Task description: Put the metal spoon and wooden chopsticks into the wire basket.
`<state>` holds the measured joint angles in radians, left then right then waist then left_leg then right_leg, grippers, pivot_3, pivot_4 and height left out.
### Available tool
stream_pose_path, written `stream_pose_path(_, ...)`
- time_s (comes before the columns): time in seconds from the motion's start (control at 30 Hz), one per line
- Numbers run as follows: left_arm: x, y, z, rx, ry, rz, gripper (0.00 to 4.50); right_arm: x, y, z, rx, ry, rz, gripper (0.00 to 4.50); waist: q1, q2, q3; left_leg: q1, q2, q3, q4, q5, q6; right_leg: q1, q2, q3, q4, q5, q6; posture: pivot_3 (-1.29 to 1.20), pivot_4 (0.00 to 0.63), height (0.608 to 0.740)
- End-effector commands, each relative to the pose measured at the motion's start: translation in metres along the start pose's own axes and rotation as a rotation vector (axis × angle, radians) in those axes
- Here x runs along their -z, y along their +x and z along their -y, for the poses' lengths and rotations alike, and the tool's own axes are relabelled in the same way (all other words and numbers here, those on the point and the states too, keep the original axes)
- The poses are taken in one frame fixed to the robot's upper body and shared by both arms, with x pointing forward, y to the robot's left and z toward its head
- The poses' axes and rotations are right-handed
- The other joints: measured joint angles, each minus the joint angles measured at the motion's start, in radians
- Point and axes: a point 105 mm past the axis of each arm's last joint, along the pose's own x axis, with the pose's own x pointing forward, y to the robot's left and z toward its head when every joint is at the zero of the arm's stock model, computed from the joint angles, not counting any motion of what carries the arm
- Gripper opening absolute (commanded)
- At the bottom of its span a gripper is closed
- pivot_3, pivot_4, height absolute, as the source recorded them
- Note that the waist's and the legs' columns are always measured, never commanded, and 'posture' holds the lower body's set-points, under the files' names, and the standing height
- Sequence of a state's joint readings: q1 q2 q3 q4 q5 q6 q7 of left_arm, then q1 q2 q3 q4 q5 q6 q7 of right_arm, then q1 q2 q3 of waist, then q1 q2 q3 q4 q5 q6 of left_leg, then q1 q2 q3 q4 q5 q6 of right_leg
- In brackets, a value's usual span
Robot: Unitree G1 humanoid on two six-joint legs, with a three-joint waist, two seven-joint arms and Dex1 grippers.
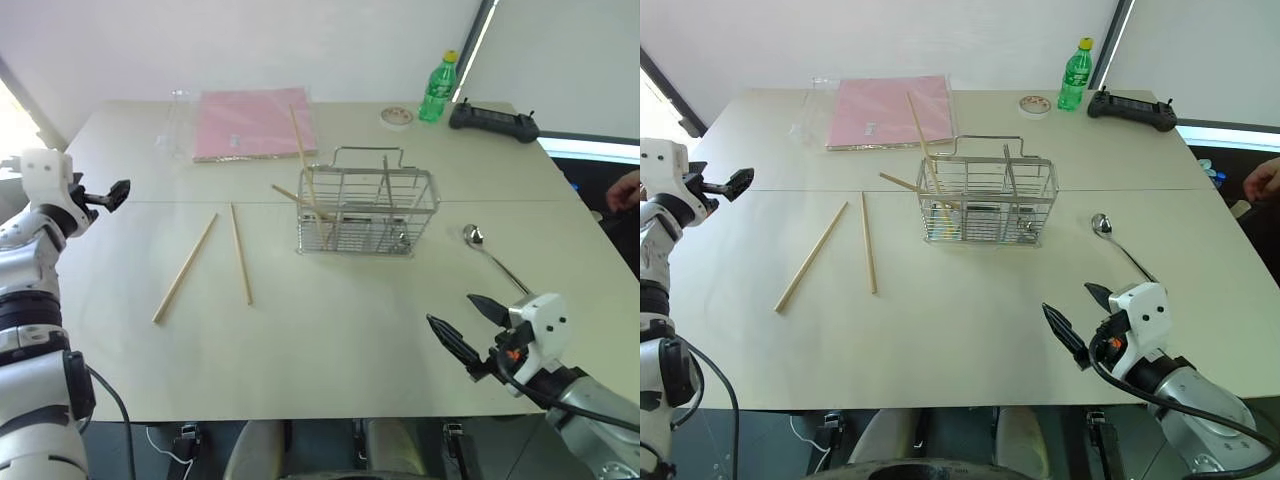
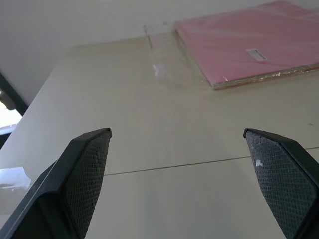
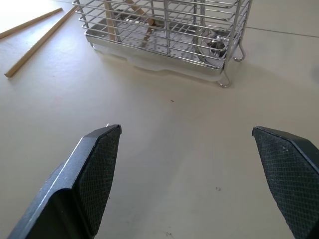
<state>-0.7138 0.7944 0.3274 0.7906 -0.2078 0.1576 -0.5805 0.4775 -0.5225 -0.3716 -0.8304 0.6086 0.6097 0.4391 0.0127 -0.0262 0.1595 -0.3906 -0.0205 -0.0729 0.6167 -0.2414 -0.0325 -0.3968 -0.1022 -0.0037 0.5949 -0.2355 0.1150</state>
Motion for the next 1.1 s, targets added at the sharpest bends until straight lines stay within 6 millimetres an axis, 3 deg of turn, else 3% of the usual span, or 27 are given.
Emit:
stream_pose_path(0.03,-0.020,0.000,-0.004,-0.004,0.010,0.063,4.50,-0.016,-0.003,-0.002,0.000,-0.040,0.060,4.32,0.000,0.000,0.000,0.000,0.000,0.000,0.000,0.000,0.000,0.000,0.000,0.000,0.000,0.000,0.000,0.00,0.150,0.721)
stream_pose_path(0.7,-0.024,0.001,-0.003,0.002,0.026,0.061,4.50,-0.046,0.013,-0.007,0.000,-0.072,0.095,4.32,0.000,0.000,0.000,0.000,-0.001,0.000,0.000,0.000,0.000,0.000,0.001,0.000,0.001,0.000,0.000,0.00,0.150,0.721)
stream_pose_path(0.8,-0.034,0.002,0.001,0.019,0.003,0.103,4.50,-0.052,0.015,-0.003,-0.002,-0.082,0.100,4.32,0.000,0.000,0.000,0.000,-0.001,0.000,0.001,0.000,0.000,0.000,0.001,0.000,0.001,0.000,0.000,0.00,0.150,0.721)
stream_pose_path(1.0,-0.050,-0.012,0.035,0.216,-0.161,0.171,4.50,-0.077,0.012,0.018,0.022,-0.135,0.128,4.32,-0.001,-0.001,0.000,0.000,0.001,0.000,0.003,0.000,0.000,0.002,0.000,0.000,0.001,0.000,0.000,0.00,0.150,0.721)
stream_pose_path(1.1,-0.071,-0.026,0.068,0.398,-0.212,0.182,4.50,-0.089,0.008,0.044,0.077,-0.192,0.102,4.32,-0.002,0.000,0.001,0.000,0.000,0.000,0.004,0.000,0.000,0.002,-0.001,0.000,0.001,0.000,0.000,0.00,0.150,0.721)
